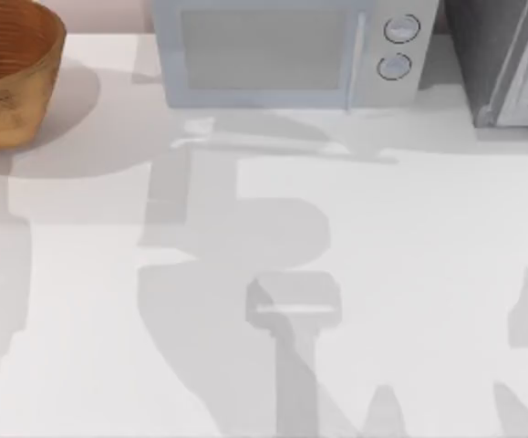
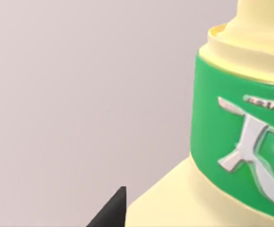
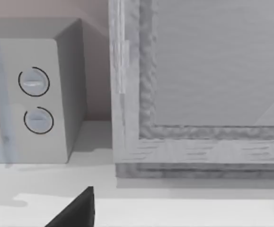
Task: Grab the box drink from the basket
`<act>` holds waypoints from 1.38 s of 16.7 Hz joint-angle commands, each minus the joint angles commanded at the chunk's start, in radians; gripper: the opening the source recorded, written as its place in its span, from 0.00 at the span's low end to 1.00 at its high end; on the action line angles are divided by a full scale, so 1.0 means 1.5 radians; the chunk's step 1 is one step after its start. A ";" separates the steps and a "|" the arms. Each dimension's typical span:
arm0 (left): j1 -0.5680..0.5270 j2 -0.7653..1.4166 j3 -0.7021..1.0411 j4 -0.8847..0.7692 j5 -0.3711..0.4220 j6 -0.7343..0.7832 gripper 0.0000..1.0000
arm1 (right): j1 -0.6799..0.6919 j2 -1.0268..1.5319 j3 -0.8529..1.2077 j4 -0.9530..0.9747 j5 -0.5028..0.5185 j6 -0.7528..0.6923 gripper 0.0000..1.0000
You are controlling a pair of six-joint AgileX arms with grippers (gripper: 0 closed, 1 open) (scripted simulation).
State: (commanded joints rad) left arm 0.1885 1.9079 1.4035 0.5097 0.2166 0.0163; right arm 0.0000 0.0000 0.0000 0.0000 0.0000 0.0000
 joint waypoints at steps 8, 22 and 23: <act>-0.020 -0.192 -0.149 -0.060 -0.022 -0.009 0.00 | 0.000 0.000 0.000 0.000 0.000 0.000 1.00; -0.107 -1.121 -0.796 -0.286 -0.121 -0.009 0.00 | 0.000 0.000 0.000 0.000 0.000 0.000 1.00; -0.112 -1.163 -0.833 -0.300 -0.127 -0.010 0.00 | 0.000 0.000 0.000 0.000 0.000 0.000 1.00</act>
State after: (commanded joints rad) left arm 0.0211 0.1633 0.1537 0.0602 0.0257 0.0019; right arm 0.0000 0.0000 0.0000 0.0000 0.0000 0.0000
